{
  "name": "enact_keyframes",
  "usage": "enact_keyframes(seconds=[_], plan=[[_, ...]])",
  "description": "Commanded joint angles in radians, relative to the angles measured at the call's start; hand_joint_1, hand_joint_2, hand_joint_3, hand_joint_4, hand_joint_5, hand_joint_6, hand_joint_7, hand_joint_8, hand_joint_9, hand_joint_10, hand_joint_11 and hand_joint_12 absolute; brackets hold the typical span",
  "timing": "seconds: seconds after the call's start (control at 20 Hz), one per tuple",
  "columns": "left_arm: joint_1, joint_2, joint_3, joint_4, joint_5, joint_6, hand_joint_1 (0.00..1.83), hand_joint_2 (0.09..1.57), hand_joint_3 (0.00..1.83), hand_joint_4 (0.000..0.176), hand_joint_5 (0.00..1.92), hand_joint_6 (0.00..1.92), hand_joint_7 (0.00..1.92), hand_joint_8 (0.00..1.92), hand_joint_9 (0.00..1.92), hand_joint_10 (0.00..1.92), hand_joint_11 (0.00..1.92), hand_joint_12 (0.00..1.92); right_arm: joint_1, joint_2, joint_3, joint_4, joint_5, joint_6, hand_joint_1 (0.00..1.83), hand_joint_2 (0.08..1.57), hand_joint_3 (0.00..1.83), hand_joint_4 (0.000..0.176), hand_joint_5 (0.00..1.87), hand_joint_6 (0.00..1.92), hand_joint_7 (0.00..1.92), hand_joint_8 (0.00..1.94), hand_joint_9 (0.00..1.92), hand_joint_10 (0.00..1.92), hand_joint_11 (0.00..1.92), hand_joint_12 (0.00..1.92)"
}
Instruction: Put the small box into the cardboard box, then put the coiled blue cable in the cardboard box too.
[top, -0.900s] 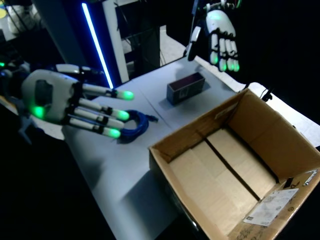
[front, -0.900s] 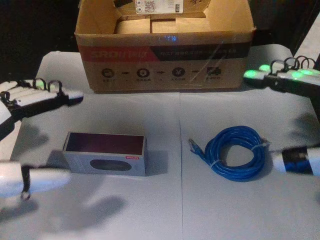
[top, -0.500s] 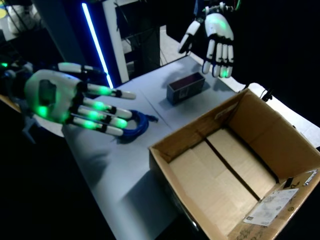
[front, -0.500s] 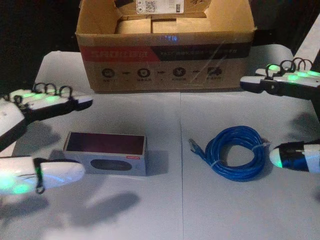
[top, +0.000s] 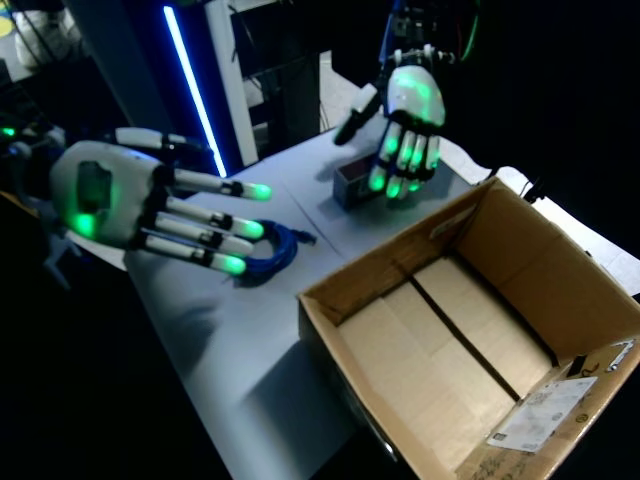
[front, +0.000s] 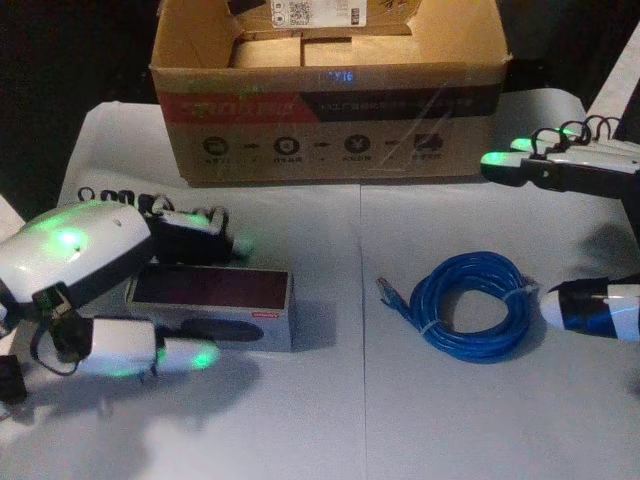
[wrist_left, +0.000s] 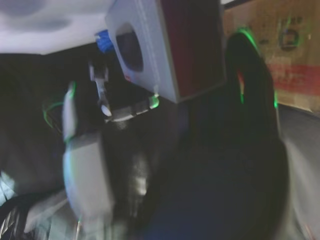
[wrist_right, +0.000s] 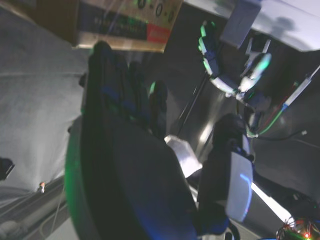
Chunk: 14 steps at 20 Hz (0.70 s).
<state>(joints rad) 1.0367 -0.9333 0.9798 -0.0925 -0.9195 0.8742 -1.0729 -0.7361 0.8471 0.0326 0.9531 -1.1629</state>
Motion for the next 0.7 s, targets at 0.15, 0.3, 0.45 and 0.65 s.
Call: enact_keyframes(seconds=[0.15, 0.3, 0.45, 0.65], plan=[[-0.012, 0.038, -0.001, 0.005, -0.203, -0.026, 1.21, 1.16, 0.00, 0.000, 0.95, 0.93, 0.85, 1.34, 0.85, 1.27, 0.82, 1.51, 0.008, -0.005, 0.002, 0.011, 0.120, 0.005, 0.59, 1.10, 0.00, 0.176, 0.24, 0.00, 0.18, 0.01, 0.07, 0.01, 0.00, 0.00], [-0.053, 0.106, -0.007, 0.011, -0.313, -0.036, 1.22, 1.13, 0.00, 0.000, 1.05, 0.80, 0.87, 1.26, 0.87, 1.09, 0.79, 1.51, 0.008, -0.006, 0.004, 0.011, 0.120, 0.005, 0.58, 1.10, 0.00, 0.176, 0.25, 0.00, 0.19, 0.00, 0.08, 0.01, 0.00, 0.00], [-0.092, 0.174, -0.027, 0.060, -0.381, -0.035, 1.22, 1.13, 0.00, 0.000, 1.06, 0.84, 0.86, 1.22, 0.90, 0.92, 0.70, 1.46, 0.008, -0.005, 0.004, 0.011, 0.120, 0.005, 0.60, 1.10, 0.00, 0.176, 0.24, 0.00, 0.19, 0.00, 0.09, 0.01, 0.00, 0.00], [-0.174, 0.235, -0.032, 0.070, -0.440, 0.029, 1.35, 1.17, 0.00, 0.000, 0.93, 1.17, 0.79, 1.17, 0.76, 1.31, 0.60, 1.44, 0.008, -0.003, 0.004, 0.011, 0.120, 0.005, 0.57, 1.12, 0.00, 0.176, 0.23, 0.00, 0.18, 0.00, 0.10, 0.00, 0.00, 0.00]])
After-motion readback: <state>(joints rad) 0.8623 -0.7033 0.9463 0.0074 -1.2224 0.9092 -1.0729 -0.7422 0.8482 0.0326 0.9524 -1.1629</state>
